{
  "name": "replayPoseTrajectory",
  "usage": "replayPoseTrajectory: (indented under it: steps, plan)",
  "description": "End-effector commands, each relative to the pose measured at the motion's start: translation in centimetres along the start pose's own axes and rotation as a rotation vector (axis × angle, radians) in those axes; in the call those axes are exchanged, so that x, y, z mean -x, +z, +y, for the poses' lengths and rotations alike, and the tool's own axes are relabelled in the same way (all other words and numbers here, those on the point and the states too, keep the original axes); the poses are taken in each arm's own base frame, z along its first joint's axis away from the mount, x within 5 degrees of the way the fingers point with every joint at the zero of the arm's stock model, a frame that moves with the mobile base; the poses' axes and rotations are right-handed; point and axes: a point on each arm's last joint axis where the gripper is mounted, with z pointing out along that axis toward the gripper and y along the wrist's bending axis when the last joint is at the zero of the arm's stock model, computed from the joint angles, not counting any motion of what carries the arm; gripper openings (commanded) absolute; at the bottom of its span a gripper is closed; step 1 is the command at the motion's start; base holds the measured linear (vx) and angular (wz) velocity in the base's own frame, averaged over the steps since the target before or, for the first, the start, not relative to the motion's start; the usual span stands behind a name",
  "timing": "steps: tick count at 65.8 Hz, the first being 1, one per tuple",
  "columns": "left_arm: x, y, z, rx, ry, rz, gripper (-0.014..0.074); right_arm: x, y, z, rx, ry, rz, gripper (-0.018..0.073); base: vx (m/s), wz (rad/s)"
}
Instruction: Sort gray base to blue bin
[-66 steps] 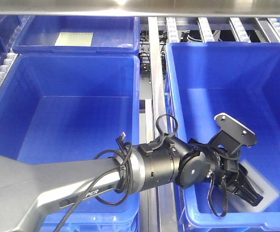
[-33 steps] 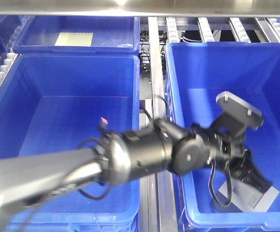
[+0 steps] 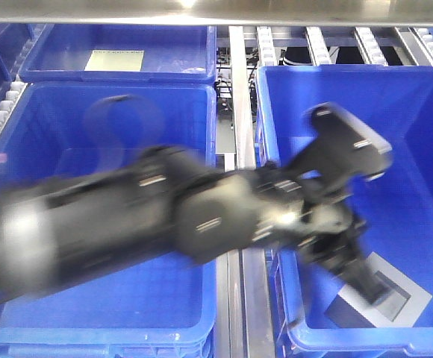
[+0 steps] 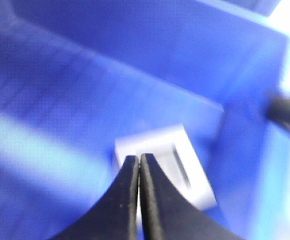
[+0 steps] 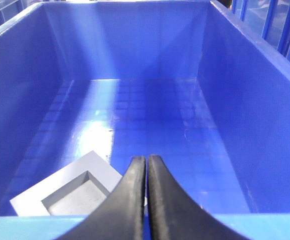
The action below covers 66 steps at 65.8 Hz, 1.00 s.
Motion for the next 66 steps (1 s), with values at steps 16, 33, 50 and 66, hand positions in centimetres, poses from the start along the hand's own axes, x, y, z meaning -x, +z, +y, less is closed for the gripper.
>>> replayPoseTrajectory:
  steps: [16,33,50,66]
  plan:
    - [-2.8,-10.6,-0.7,0.039,-0.006,-0.24,-0.0006,0.4,0.1,0.0,-0.004,-0.018,-0.036,-0.0005,0.0,0.0]
    - [-8.2,-16.8,-1.1,0.042,-0.054,-0.321,-0.0006,0.4,0.1,0.0,-0.004,-0.018,-0.036,-0.0005,0.0,0.0]
    - [-13.4,-20.7,-1.2,0.045,-0.083,-0.428,-0.0005,0.4,0.1,0.0,-0.004,-0.018,-0.036,-0.0005,0.0,0.0]
    - [-15.0,-22.2,-1.5,0.03,-0.077,-0.429,-0.0003,0.4,0.1,0.0,-0.004,-0.018,-0.036,-0.0005,0.0,0.0]
